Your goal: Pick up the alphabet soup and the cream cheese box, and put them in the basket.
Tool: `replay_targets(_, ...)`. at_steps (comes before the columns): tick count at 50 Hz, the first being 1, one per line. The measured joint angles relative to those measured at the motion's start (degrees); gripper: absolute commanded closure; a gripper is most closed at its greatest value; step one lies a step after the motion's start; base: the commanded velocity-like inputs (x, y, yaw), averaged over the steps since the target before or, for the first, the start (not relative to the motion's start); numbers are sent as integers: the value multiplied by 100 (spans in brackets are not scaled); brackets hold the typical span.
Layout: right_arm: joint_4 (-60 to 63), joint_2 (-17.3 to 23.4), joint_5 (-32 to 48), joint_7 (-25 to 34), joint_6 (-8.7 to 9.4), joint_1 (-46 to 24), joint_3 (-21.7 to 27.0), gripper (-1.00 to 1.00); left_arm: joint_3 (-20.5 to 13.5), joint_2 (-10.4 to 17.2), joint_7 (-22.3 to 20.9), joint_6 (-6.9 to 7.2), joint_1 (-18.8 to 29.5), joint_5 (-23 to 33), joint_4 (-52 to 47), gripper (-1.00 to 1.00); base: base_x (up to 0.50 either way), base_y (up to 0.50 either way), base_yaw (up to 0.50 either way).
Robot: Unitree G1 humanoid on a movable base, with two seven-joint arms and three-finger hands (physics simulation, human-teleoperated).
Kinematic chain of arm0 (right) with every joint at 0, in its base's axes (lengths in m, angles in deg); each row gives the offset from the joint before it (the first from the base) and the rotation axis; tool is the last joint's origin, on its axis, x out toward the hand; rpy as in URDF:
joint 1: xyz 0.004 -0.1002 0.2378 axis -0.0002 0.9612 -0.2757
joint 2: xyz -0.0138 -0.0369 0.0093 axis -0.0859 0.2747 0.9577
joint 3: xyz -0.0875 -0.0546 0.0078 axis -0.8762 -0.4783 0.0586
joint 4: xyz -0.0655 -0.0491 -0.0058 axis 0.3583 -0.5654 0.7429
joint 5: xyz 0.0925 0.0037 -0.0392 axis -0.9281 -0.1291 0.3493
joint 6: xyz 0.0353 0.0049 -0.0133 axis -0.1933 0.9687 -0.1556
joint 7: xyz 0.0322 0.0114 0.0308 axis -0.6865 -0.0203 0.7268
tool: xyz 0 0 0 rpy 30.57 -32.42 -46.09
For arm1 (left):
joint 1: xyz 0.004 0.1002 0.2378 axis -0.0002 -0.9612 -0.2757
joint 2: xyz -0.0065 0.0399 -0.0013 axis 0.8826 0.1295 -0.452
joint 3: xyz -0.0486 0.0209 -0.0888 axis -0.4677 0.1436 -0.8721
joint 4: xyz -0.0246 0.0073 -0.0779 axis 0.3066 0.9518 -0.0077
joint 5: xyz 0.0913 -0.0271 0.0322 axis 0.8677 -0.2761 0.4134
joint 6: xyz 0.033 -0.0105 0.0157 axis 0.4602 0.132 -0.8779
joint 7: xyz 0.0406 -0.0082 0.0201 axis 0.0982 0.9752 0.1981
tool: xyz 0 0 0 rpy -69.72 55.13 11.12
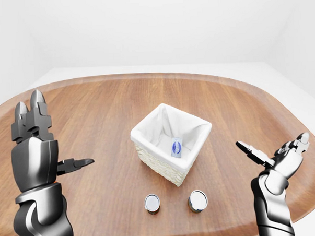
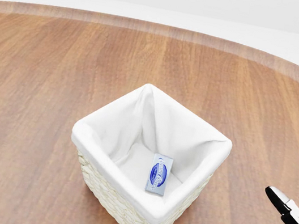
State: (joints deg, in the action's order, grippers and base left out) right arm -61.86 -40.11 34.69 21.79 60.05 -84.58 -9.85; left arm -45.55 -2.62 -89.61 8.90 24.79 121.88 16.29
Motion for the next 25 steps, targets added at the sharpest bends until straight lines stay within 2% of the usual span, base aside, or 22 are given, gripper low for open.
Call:
replay_targets(10, 5, -2, 2, 0, -1, 3, -7, -100, -14, -6, 6, -12, -13, -13, 10, -100, 0, 0, 0)
replay_targets(25, -64, -29, 48, 0, -171, 16, -83, -100, -46, -11, 69, -24, -19, 12, -13, -100, 0, 0, 0)
